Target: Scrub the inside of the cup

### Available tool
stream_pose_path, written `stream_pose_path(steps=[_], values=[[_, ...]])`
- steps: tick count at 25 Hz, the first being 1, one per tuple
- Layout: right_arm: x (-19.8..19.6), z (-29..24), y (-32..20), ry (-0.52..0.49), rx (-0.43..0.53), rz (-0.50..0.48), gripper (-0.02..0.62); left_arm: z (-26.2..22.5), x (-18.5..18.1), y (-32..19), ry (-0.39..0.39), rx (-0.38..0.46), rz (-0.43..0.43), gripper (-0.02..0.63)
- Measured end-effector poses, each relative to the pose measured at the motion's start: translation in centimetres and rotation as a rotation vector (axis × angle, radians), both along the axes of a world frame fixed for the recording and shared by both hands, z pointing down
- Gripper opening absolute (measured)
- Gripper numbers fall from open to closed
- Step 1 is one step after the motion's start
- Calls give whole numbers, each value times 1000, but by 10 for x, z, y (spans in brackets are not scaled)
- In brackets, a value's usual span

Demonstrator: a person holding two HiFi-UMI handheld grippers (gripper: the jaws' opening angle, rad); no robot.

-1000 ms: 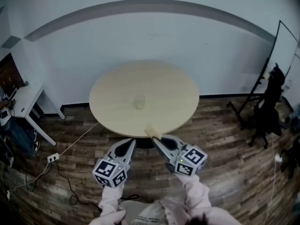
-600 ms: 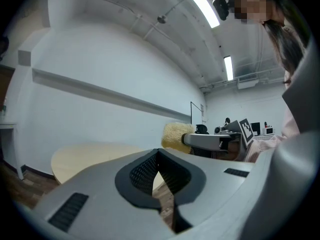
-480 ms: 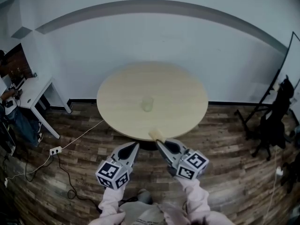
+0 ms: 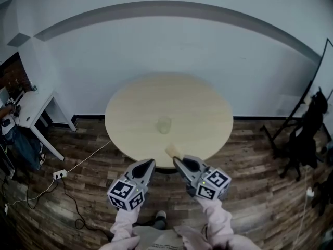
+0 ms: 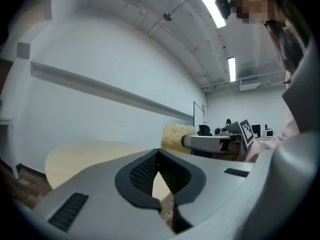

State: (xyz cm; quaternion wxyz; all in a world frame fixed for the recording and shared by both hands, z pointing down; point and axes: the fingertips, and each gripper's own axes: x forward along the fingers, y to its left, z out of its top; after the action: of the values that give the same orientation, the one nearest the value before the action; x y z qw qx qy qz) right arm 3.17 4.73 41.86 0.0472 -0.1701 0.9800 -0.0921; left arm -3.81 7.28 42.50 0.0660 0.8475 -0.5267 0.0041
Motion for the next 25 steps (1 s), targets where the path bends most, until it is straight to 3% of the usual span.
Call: stream_pose_path(steps=[25], values=[[-39, 9, -99, 3, -43, 109, 26, 11, -37, -110, 2, -31, 123, -1]])
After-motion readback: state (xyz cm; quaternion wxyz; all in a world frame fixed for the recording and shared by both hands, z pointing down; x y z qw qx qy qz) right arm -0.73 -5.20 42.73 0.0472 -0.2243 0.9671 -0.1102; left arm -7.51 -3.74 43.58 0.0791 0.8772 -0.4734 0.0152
